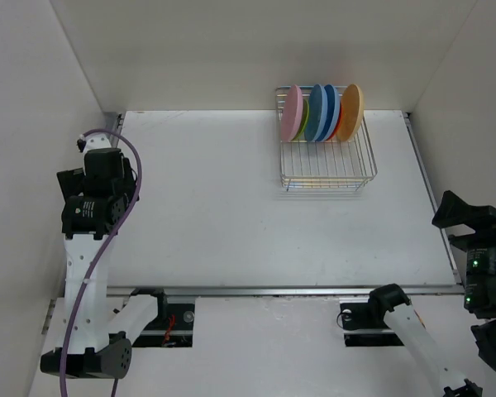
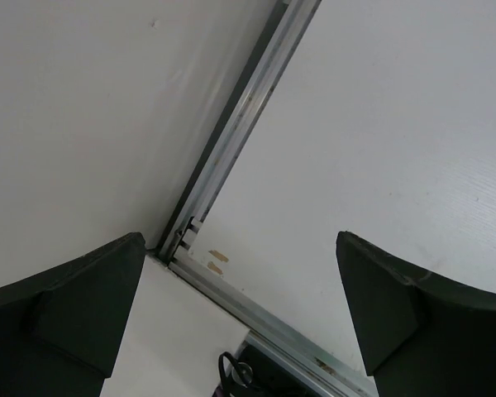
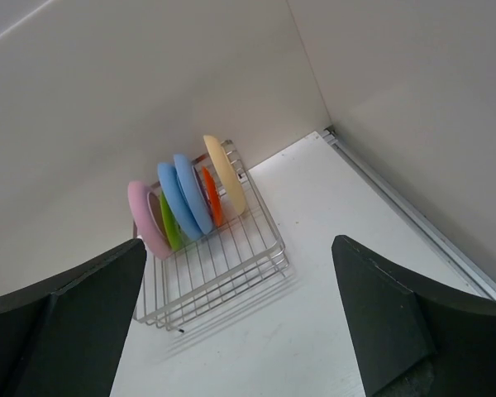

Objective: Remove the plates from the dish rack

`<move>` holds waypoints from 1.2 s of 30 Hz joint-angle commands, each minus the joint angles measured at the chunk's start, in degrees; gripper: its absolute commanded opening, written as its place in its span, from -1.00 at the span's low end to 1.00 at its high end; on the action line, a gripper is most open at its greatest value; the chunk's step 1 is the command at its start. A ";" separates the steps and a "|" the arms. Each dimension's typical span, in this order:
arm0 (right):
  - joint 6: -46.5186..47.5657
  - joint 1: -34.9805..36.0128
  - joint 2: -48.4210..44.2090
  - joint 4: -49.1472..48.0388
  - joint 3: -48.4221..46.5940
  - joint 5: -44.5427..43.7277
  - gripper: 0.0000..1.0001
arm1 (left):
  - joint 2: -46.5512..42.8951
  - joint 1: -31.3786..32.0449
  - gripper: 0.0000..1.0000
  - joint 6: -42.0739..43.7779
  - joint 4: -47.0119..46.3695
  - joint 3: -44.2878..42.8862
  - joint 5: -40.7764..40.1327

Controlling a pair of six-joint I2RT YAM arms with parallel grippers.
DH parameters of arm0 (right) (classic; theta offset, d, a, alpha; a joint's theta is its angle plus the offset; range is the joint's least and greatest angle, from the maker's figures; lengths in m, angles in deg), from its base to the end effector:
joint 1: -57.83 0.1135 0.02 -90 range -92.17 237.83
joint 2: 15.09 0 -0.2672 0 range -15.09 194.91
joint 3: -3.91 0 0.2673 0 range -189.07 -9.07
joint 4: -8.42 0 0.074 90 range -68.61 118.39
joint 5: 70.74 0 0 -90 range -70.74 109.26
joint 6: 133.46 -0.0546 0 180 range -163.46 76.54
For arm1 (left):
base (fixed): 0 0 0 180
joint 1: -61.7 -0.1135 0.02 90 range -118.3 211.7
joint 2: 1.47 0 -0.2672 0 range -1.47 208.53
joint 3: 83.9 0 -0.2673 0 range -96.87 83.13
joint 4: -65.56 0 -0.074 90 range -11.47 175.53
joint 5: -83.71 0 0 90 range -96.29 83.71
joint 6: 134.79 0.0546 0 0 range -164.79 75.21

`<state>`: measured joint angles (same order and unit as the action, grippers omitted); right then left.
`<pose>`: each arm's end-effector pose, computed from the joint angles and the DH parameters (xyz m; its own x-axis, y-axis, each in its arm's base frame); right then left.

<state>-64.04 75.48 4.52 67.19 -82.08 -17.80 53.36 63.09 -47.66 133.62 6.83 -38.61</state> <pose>0.0023 -0.0338 0.4637 0.2332 0.3686 -0.8999 0.2620 0.8674 0.4231 0.1872 0.0247 0.4166 -0.5316 -0.0294 -0.8465 -0.4518 0.8552 0.2540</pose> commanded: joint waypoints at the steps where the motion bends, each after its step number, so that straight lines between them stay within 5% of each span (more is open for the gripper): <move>1: 0.72 -0.07 1.57 -1.23 0.59 -0.12 1.00 | -0.86 -0.25 1.00 -0.55 -0.86 0.62 0.06; 8: 5.89 -0.07 2.96 -9.49 3.40 6.11 1.00 | -0.25 -0.77 1.00 -0.55 -0.86 0.62 0.59; 12: 7.13 -0.07 13.66 -14.69 2.97 7.70 1.00 | 0.89 -0.77 1.00 -0.55 -0.86 0.62 1.82; 21: 6.52 -4.63 66.74 -13.81 -25.31 2.95 1.00 | 3.88 -0.77 1.00 -0.03 -0.86 1.23 2.87; 26: 3.18 -10.52 87.49 -11.97 -43.06 9.02 0.51 | 8.09 -0.77 1.00 -0.03 -0.86 0.01 2.35; 33: 3.70 -10.53 105.88 -11.44 -55.13 4.46 0.39 | 14.68 -0.77 1.00 -0.03 0.28 -2.81 1.11; 36: 2.47 -11.06 108.87 -12.67 -55.66 1.39 -0.09 | 15.75 -0.77 1.00 -0.55 0.81 -3.34 0.59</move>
<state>-60.17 64.31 113.28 55.69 -133.92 -12.03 69.21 62.70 -47.66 133.66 6.16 -36.55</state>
